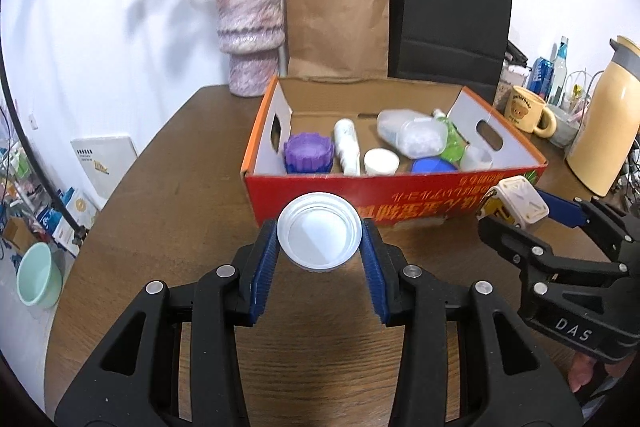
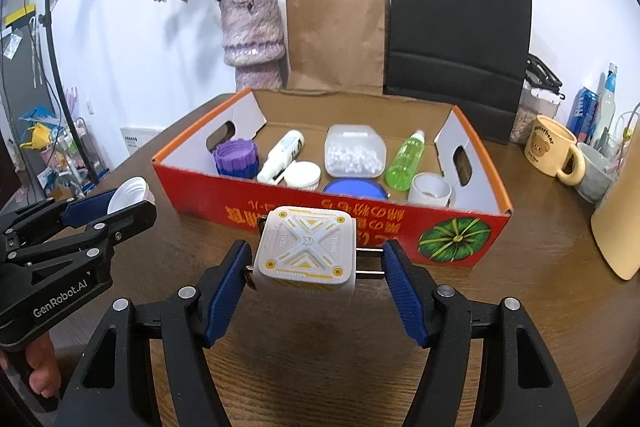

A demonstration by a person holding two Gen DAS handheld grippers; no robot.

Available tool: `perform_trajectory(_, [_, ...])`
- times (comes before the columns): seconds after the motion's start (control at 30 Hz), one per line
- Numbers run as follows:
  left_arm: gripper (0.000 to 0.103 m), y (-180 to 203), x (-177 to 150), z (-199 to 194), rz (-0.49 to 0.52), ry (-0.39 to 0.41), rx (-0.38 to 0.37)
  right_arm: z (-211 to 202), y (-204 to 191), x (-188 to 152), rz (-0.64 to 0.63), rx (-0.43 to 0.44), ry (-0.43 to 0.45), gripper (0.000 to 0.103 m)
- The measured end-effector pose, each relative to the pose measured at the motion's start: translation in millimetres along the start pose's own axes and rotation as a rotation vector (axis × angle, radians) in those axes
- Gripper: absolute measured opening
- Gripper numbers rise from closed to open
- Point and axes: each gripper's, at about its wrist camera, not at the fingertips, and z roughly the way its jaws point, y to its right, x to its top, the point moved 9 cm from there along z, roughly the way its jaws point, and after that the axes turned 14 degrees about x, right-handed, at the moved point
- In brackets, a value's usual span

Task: Organize rigid objects
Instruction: 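Carry the white cap and plug adapter over the box with both tools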

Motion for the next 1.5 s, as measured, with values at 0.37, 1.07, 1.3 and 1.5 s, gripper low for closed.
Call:
perform_trajectory(0.37, [0.037, 21, 36, -13, -0.014, 0.065, -0.029, -13, 12, 21, 0.001, -0.023, 0.054, 0.072])
perform_trajectory(1.07, [0.037, 46, 83, 12, -0.072, 0.102, -0.035, -5, 51, 56, 0.017, -0.058, 0.094, 0.072])
perform_trajectory(1.3, [0.037, 47, 88, 30, -0.074, 0.084, -0.025, 8, 61, 66, 0.019, -0.064, 0.092, 0.072])
perform_trajectory(1.5, [0.037, 48, 94, 43, -0.073, 0.079, -0.014, 17, 66, 73, 0.014, -0.065, 0.090, 0.072])
